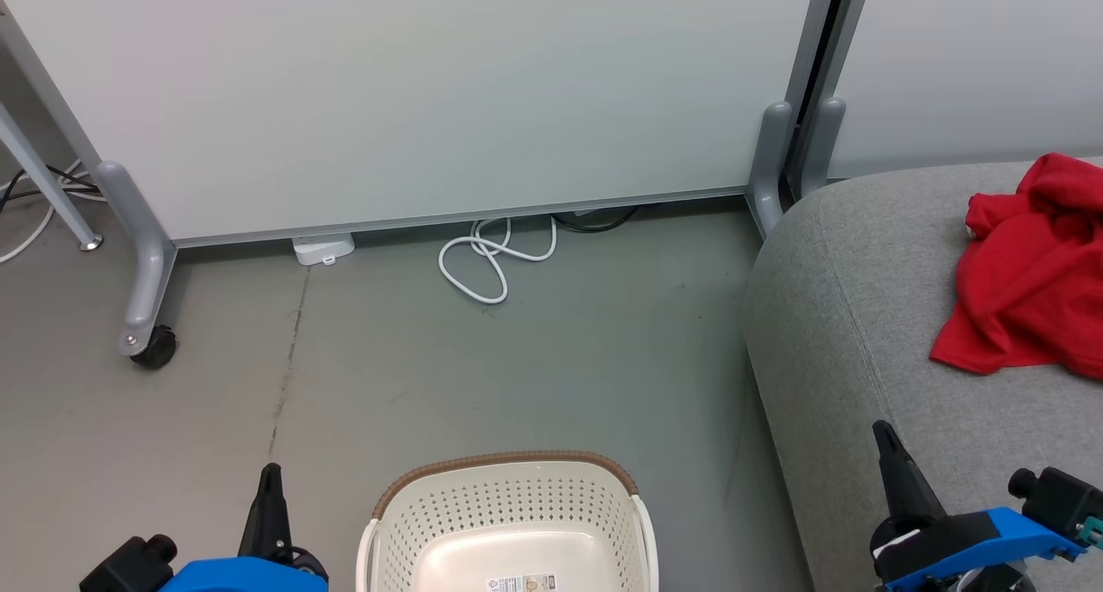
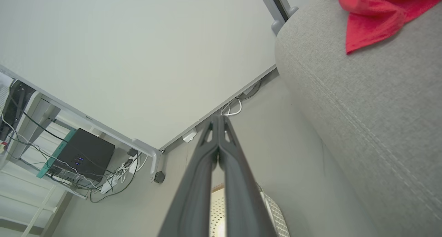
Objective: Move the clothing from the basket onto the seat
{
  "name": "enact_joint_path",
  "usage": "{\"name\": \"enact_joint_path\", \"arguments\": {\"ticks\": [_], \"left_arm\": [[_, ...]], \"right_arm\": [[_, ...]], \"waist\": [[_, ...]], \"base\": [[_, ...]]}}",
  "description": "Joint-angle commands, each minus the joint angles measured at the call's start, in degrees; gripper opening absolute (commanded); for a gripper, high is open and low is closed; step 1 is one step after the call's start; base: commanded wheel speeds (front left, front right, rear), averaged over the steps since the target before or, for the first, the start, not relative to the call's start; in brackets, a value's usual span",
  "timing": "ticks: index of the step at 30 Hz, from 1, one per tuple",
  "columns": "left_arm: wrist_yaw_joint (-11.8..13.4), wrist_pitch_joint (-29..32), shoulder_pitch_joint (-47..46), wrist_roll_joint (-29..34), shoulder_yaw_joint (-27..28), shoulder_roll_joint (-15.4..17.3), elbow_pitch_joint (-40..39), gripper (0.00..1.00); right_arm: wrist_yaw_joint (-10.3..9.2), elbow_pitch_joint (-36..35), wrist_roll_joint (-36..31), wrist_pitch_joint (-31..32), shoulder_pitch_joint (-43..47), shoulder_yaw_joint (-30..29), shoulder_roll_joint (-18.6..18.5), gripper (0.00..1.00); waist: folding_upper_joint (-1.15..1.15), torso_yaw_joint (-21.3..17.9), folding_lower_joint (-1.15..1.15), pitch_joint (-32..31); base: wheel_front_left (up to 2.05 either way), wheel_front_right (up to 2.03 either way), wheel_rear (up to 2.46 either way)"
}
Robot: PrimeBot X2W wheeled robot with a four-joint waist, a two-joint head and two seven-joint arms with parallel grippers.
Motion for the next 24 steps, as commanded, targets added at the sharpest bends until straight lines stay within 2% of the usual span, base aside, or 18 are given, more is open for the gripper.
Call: {"name": "enact_joint_path", "arguments": {"ticks": [1, 24], "left_arm": [[-0.42, 0.64, -2.0, -2.16, 0.68, 0.14, -1.09, 0.0], [-1.07, 4.7, -3.84, -15.8, 2.81, -0.18, -2.66, 0.0]], "right_arm": [[0.0, -0.97, 2.54, 0.33, -1.85, -0.25, -0.19, 0.0], [0.01, -1.49, 18.31, 2.5, -2.81, -1.14, -0.24, 0.0]], "waist": [[0.0, -0.02, 0.0, -0.02], [0.0, -0.24, 0.0, -0.19]], "base": [[0.0, 0.0, 0.0], [0.0, 0.0, 0.0]]}}
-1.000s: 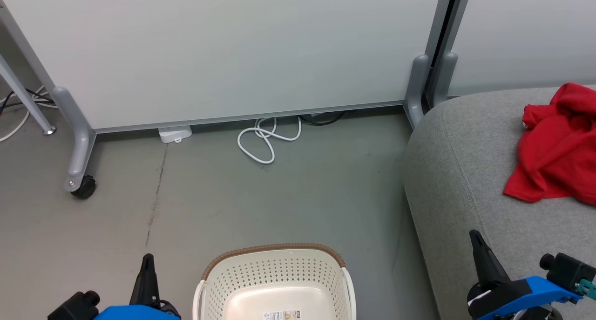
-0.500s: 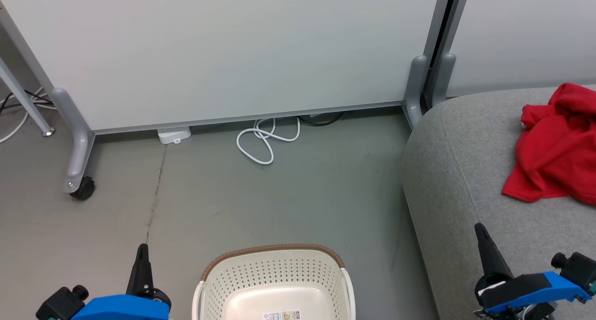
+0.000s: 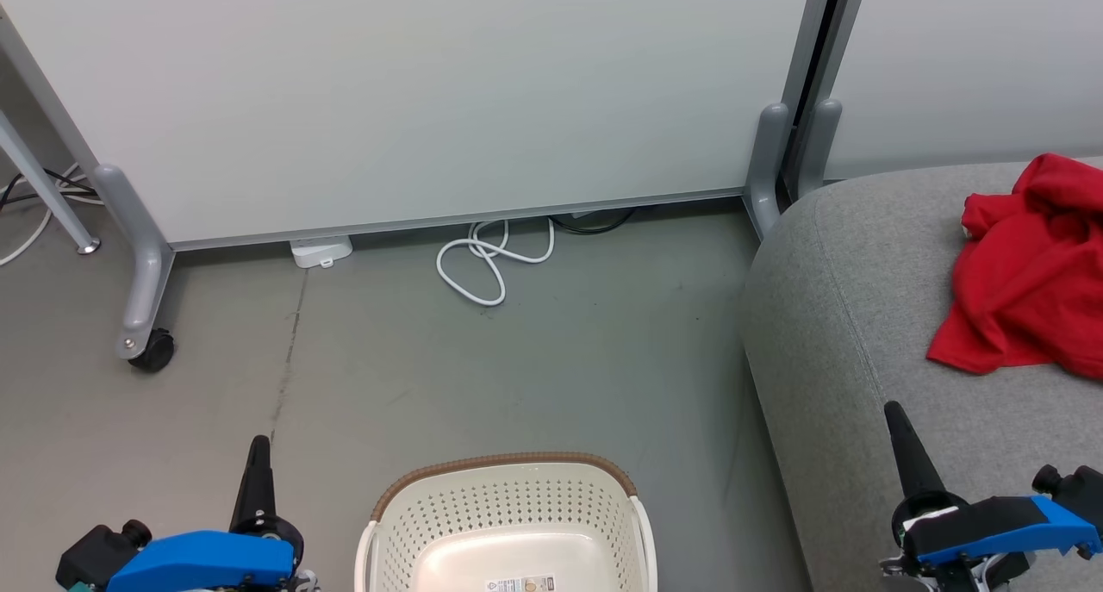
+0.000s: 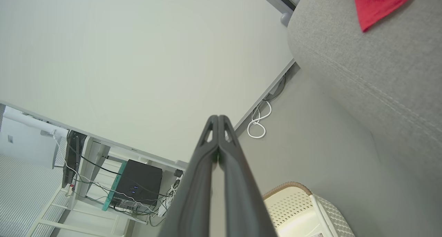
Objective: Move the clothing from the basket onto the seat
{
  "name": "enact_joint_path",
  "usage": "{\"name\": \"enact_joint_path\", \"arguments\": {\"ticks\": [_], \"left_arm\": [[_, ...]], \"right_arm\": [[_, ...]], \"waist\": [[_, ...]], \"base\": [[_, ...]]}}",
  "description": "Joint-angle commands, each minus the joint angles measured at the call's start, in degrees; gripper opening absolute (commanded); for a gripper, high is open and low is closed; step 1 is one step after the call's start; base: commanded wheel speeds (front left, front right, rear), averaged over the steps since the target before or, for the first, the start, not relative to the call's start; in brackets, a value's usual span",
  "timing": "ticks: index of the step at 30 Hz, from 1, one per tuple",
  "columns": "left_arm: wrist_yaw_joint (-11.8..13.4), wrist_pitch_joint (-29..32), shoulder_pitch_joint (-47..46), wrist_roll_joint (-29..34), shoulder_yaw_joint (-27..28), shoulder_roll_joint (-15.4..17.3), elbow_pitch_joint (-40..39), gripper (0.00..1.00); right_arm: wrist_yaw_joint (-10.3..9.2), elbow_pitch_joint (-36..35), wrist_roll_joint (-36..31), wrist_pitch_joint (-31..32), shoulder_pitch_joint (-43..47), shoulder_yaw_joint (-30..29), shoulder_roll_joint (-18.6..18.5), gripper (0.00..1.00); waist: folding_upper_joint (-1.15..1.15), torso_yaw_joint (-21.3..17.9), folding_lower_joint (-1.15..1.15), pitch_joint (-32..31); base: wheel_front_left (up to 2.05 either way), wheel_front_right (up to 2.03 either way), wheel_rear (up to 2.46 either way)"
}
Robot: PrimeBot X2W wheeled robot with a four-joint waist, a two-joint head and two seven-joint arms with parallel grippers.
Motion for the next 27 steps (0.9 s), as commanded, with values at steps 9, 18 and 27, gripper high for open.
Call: {"name": "enact_joint_path", "arguments": {"ticks": [9, 18, 27], "left_arm": [[-0.55, 1.72, -2.15, -5.62, 1.15, 0.03, -1.32, 0.0], [-0.76, 3.0, -2.81, -10.05, 1.89, -0.08, -1.82, 0.0], [-0.97, 4.25, -3.26, -14.15, 2.48, -0.19, -2.3, 0.0]], "right_arm": [[0.02, -0.93, 6.54, 0.85, -1.74, -0.52, -0.26, 0.0], [0.02, -1.09, 11.62, 1.56, -2.02, -0.8, -0.29, 0.0], [0.02, -1.25, 16.37, 2.26, -2.32, -1.06, -0.31, 0.0]], "waist": [[0.0, -0.09, 0.0, -0.07], [0.0, -0.19, -0.01, -0.14], [0.0, -0.28, -0.01, -0.21]], "base": [[0.0, 0.0, 0.0], [0.0, 0.0, 0.0], [0.0, 0.0, 0.0]]}}
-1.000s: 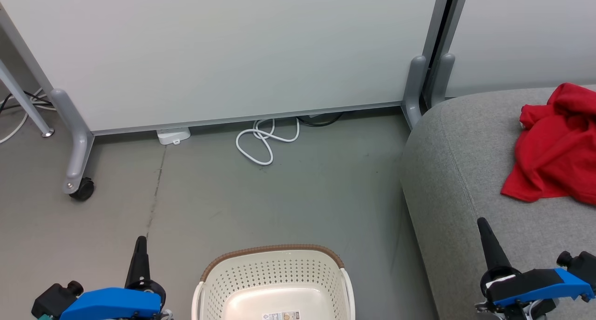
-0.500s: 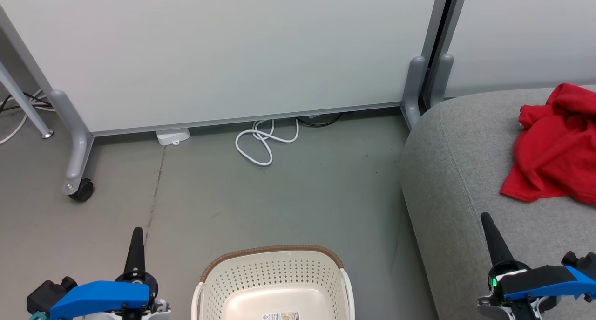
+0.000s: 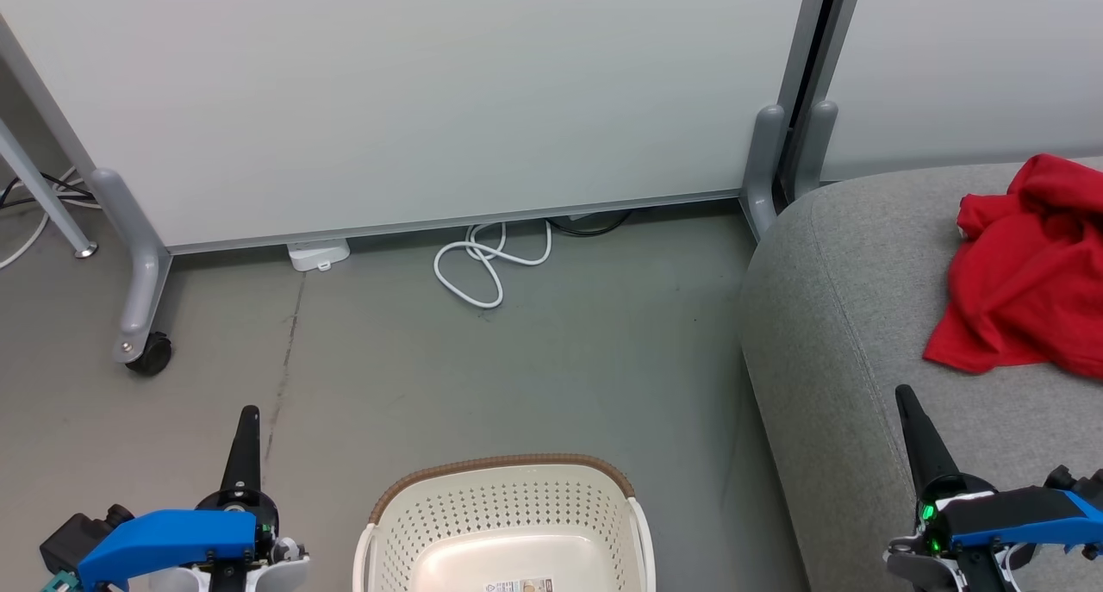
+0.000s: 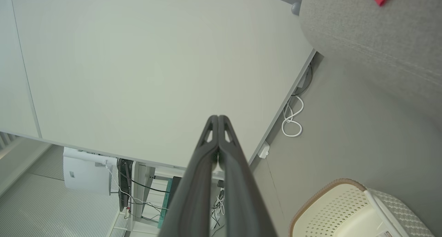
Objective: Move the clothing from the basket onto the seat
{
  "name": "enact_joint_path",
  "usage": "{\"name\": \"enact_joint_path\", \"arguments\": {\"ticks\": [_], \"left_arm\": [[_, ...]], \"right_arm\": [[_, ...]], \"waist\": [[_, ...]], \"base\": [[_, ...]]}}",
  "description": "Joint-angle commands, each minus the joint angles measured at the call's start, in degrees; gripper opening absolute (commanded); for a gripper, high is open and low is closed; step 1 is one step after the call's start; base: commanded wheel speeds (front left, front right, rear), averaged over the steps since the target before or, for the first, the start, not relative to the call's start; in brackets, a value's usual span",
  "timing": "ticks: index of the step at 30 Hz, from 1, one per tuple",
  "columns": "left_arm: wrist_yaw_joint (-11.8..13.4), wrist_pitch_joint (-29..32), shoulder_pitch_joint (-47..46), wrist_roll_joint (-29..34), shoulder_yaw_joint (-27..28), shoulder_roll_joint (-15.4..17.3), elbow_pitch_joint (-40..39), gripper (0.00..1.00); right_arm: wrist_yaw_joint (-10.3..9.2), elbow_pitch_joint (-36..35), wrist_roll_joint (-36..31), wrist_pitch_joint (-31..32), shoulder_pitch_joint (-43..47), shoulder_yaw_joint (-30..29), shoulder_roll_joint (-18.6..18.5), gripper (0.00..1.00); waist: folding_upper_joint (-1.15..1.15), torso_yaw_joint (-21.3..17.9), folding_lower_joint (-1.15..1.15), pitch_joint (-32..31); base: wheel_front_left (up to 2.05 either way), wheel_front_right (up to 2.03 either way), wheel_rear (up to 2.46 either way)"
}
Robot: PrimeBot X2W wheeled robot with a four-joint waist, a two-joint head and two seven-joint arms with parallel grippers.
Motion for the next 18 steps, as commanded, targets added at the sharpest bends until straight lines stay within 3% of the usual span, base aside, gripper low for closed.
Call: {"name": "enact_joint_path", "arguments": {"ticks": [1, 18], "left_arm": [[-0.4, 0.41, -1.17, -1.23, 0.41, 0.04, -0.66, 0.0], [-0.72, 2.53, -2.03, -8.14, 1.52, -0.14, -1.4, 0.0]], "right_arm": [[0.02, -0.67, 1.52, 0.34, -1.23, -0.16, -0.29, 0.0], [0.02, -0.86, 9.52, 1.49, -1.66, -0.6, -0.32, 0.0]], "waist": [[0.0, -0.02, 0.0, -0.01], [0.0, -0.19, 0.0, -0.15]], "base": [[0.0, 0.0, 0.0], [0.0, 0.0, 0.0]]}}
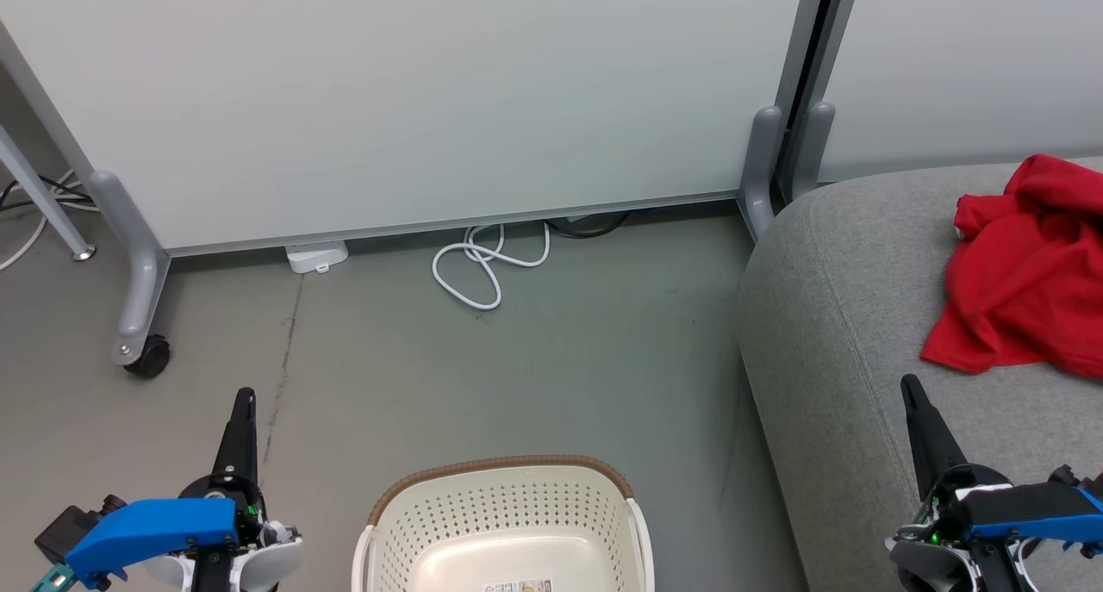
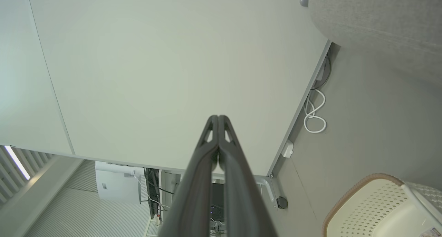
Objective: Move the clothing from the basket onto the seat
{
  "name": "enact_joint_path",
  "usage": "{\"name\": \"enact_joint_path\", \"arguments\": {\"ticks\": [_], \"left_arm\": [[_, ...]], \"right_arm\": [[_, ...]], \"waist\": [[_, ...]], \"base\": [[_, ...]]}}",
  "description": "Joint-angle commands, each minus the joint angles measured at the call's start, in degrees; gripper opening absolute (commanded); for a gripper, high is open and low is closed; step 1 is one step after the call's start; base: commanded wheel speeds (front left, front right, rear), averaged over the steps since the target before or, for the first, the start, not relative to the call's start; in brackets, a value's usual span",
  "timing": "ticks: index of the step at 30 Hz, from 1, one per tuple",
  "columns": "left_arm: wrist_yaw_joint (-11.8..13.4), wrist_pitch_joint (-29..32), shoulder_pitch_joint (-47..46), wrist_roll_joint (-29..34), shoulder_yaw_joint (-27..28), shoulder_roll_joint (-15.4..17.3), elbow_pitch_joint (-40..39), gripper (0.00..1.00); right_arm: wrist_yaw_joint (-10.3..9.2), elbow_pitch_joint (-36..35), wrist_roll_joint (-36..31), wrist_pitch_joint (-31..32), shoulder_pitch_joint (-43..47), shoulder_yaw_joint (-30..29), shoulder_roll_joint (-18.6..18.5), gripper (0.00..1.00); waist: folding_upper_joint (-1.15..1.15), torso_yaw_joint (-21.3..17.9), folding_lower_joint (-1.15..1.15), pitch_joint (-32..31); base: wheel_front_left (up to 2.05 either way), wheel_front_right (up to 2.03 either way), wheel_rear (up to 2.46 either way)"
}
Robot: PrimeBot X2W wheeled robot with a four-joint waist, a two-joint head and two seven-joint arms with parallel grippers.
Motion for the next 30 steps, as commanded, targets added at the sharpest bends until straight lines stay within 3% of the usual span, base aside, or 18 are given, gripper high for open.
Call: {"name": "enact_joint_path", "arguments": {"ticks": [1, 22, 30], "left_arm": [[-0.35, 0.51, -0.95, -1.24, 0.51, 0.02, -0.46, 0.0], [-0.86, 2.69, -1.94, -8.53, 1.53, -0.21, -1.27, 0.0], [-0.81, 2.72, -1.83, -8.42, 1.53, -0.19, -1.23, 0.0]], "right_arm": [[0.02, -0.43, 1.5, 0.4, -1.04, -0.17, -0.3, 0.0], [0.02, -0.62, 9.95, 1.58, -1.48, -0.66, -0.33, 0.0], [0.02, -0.61, 9.81, 1.57, -1.48, -0.64, -0.33, 0.0]], "waist": [[0.0, -0.02, 0.0, -0.01], [0.0, -0.23, 0.0, -0.18], [0.0, -0.24, 0.0, -0.18]], "base": [[0.0, 0.0, 0.0], [0.0, 0.0, 0.0], [0.0, 0.0, 0.0]]}}
